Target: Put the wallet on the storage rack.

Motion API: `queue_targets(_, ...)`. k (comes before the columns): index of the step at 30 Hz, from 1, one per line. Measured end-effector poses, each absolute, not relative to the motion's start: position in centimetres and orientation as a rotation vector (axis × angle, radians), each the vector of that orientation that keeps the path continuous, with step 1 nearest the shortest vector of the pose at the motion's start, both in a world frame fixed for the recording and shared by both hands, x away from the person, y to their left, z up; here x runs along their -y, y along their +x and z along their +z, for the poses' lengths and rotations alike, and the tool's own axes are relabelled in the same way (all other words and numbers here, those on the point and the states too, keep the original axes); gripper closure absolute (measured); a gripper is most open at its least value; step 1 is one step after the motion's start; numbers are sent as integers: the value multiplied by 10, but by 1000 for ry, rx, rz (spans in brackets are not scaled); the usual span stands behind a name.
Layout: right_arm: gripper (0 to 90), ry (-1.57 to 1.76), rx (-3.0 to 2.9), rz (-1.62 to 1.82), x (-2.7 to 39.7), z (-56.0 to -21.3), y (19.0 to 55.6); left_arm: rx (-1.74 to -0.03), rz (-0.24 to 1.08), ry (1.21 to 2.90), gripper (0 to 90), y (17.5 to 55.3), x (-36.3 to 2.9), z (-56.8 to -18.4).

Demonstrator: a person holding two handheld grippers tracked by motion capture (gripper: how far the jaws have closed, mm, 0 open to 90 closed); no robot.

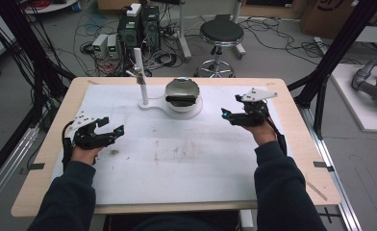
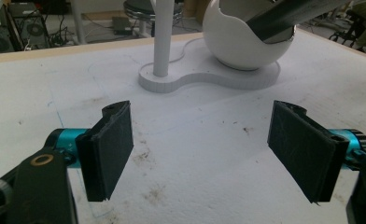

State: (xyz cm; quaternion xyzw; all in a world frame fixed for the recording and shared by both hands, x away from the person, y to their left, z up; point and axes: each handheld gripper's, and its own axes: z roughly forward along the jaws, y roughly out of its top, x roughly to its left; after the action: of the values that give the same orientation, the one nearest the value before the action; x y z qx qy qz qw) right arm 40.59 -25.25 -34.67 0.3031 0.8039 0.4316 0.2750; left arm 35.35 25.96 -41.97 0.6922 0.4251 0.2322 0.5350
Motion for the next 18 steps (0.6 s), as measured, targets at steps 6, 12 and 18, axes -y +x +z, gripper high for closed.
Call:
queue_targets(6, 216, 979, -2120, 1049, 276, -379, 382, -1024, 555, 1628, 223, 355, -261, -420)
queue_targets(12, 214, 1086, -2120, 1060, 293, -399, 366, -1020, 566, 1622, 223, 355, -261, -419)
queue_targets(18, 214, 1117, -2102, 1091, 297, -406, 361, -1004, 569, 1626, 223, 354, -260, -418)
